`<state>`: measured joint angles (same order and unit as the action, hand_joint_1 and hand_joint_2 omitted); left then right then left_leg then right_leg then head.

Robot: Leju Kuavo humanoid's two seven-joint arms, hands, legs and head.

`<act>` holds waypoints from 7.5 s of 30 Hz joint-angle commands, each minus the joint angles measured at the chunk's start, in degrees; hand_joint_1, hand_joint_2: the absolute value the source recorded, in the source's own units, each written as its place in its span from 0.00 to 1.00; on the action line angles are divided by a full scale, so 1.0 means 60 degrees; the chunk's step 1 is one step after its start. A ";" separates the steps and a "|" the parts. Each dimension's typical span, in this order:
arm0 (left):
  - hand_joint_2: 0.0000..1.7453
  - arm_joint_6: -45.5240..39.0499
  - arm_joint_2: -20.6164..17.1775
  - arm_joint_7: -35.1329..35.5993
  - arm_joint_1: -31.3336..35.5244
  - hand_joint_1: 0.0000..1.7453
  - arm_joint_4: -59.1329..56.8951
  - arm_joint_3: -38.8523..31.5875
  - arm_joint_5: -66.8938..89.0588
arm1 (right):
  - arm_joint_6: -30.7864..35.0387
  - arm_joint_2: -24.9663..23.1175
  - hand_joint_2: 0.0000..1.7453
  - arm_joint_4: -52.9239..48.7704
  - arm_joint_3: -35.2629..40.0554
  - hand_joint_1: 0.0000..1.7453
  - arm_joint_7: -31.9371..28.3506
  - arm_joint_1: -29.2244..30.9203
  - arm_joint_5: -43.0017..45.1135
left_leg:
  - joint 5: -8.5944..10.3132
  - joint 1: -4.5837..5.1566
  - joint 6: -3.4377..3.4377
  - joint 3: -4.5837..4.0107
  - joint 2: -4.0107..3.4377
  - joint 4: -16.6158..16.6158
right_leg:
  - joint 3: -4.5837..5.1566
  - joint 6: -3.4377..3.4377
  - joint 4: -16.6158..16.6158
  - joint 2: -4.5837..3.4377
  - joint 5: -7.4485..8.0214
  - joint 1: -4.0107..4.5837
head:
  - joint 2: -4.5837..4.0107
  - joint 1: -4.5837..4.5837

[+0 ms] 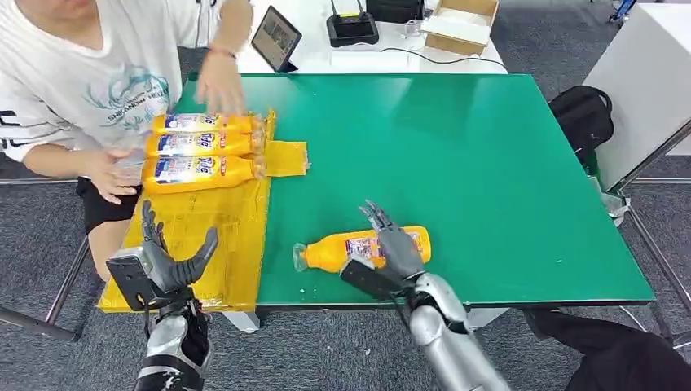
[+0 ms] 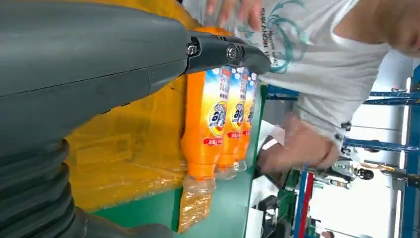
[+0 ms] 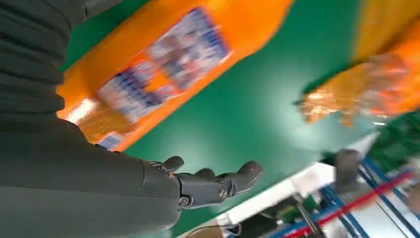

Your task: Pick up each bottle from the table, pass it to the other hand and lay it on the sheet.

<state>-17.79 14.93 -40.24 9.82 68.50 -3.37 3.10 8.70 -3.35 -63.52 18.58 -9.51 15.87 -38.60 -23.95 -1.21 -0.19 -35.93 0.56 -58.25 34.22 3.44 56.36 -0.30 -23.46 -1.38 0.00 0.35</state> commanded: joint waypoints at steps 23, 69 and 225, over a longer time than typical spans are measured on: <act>1.00 0.0107 -0.0282 0.0040 0.1226 0.00 -0.2519 0.0270 0.0114 | -0.3726 0.1728 1.00 0.5327 0.3166 0.00 0.0262 0.4189 0.1163 | -0.0003 0.0003 0.0008 0.0020 -0.0012 0.0001 | -0.0014 -0.0013 -0.0003 -0.0003 0.0002 0.0001 | 0.0000 -0.0004; 1.00 0.1664 0.0089 0.0831 0.0505 0.00 -0.1570 0.1152 -0.1399 | 0.4134 -0.0819 1.00 -0.2202 -0.2049 1.00 -0.3712 -0.0376 0.3169 | -0.0015 -0.0001 0.0014 0.0008 0.0018 -0.0007 | -0.0017 -0.0025 0.0001 0.0034 -0.0019 0.0008 | 0.0000 0.0000; 1.00 0.0556 -0.2108 0.3731 0.5544 0.00 -0.8737 -0.0628 1.1634 | 0.2369 -0.1925 0.00 -0.1024 0.1692 0.00 -0.4147 -0.0727 0.4858 | -0.0006 -0.0010 0.0013 0.0036 -0.0005 0.0005 | -0.0037 -0.0025 -0.0007 0.0005 -0.0010 0.0015 | 0.0000 0.0004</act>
<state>-20.91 0.33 -16.83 40.64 20.61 -0.64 78.88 23.91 -15.63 -73.05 28.59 -35.80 10.68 -9.66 -23.89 -1.23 -0.20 -35.97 0.56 -58.26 34.28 3.46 56.41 -0.33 -23.45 -1.38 0.00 0.37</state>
